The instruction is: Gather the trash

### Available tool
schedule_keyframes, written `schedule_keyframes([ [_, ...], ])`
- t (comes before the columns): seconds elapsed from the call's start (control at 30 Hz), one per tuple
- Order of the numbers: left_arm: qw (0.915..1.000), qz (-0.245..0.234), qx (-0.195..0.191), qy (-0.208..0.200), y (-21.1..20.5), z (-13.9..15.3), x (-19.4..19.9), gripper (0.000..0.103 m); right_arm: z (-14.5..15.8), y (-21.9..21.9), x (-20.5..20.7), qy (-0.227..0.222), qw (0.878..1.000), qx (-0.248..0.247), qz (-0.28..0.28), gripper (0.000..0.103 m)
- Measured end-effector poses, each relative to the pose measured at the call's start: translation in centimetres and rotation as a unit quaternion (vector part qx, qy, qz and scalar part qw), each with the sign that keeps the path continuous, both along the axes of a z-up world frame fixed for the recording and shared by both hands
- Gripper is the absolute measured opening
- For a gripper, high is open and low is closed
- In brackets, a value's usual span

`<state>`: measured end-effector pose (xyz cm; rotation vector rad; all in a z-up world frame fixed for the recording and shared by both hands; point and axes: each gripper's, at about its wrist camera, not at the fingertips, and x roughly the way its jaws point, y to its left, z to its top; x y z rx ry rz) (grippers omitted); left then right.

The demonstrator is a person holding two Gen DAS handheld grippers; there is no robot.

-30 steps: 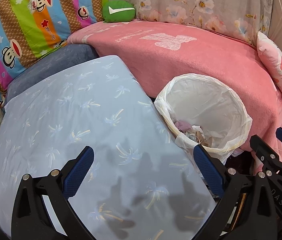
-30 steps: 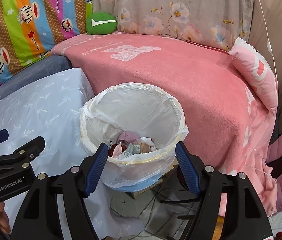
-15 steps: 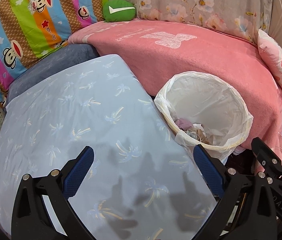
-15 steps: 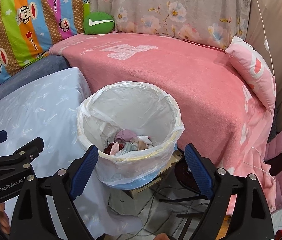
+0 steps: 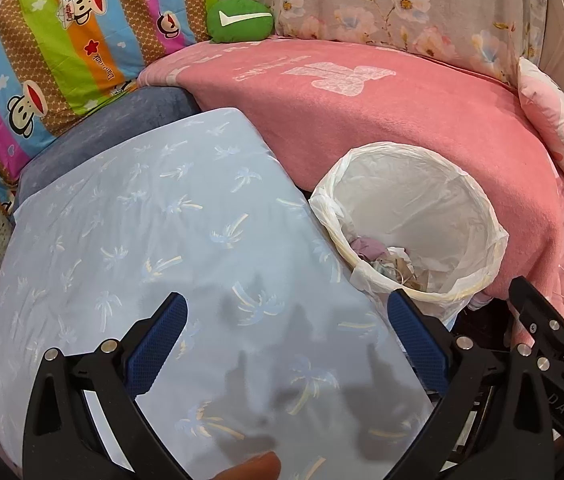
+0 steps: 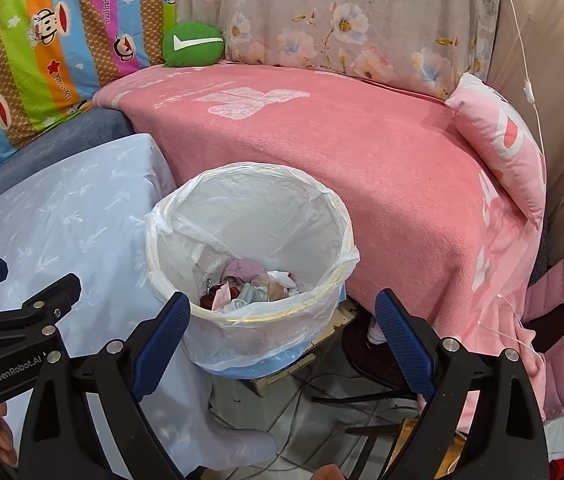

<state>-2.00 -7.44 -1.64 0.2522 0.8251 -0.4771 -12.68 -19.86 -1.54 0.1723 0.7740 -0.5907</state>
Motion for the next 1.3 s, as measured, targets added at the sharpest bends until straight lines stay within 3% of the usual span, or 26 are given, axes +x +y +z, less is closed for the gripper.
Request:
schedule_keyframes([
  [0.33,0.9998,0.009,-0.004,0.016,0.21,-0.39,0.13,0.096,-0.13,0.14,-0.17,-0.002,1.000,-0.004,0.000,0.091],
  [1.23,0.9999,0.010,0.008,0.011,-0.53,-0.71,-0.46,0.096,-0.84,-0.34,-0.18,0.007,1.000,0.002,-0.005,0.091],
  [1.3,0.9999,0.010,0.009,0.011,-0.50,-0.71,-0.49,0.096,-0.90,-0.33,-0.22,0.008,1.000,0.003,-0.006,0.098],
])
